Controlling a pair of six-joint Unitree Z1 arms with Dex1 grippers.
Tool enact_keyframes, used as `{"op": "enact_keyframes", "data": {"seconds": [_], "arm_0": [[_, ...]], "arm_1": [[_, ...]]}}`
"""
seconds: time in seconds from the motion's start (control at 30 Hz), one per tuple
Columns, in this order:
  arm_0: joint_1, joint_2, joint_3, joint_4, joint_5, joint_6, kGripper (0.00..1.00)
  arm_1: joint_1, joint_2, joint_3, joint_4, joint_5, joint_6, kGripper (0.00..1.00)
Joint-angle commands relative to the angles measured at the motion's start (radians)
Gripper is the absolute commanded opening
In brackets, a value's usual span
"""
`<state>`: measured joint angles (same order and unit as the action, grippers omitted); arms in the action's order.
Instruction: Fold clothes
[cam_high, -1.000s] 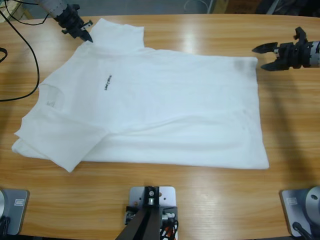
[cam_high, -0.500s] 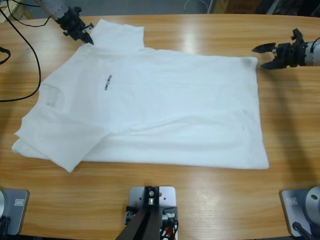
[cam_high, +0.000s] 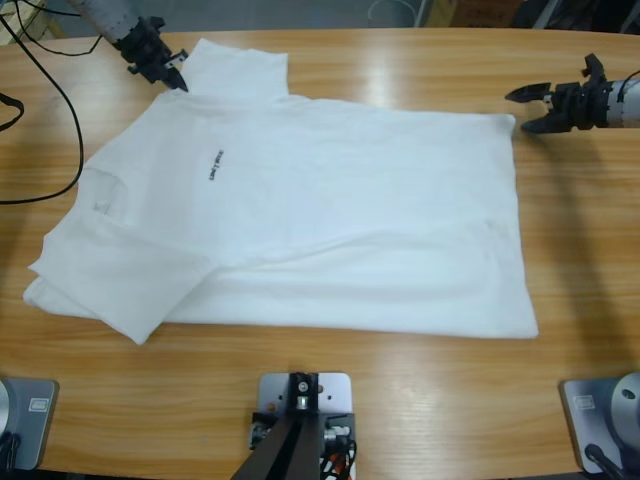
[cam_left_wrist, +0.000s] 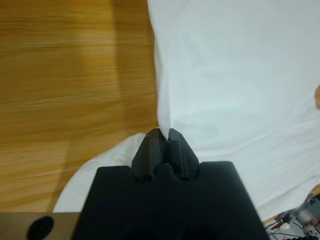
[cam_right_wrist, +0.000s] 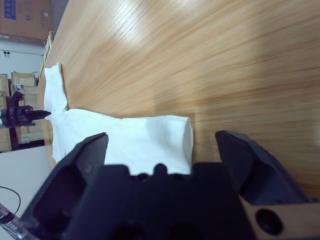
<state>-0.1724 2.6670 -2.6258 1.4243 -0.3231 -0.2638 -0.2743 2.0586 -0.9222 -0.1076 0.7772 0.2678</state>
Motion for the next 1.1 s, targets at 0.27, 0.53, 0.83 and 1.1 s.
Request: {"op": "enact_keyframes", "data": {"seconds": [0.27,0.53,0.83,1.1], "arm_0": [[-0.006,0.099,-0.082,0.041,-0.022,0.014,0.0],[-0.006,0.103,-0.091,0.048,-0.025,0.015,0.0],[-0.004,0.104,-0.091,0.05,-0.028,0.017,0.0],[0.014,0.092,-0.141,0.092,-0.031,0.055,0.0]], "arm_1": [[0.066,0.12,0.018,-0.005,0.015,-0.016,0.853],[0.066,0.117,0.026,-0.003,0.031,-0.027,0.346],[0.066,0.135,0.036,-0.004,0.101,-0.086,0.0],[0.066,0.088,0.037,0.003,0.13,-0.12,0.0]]}}
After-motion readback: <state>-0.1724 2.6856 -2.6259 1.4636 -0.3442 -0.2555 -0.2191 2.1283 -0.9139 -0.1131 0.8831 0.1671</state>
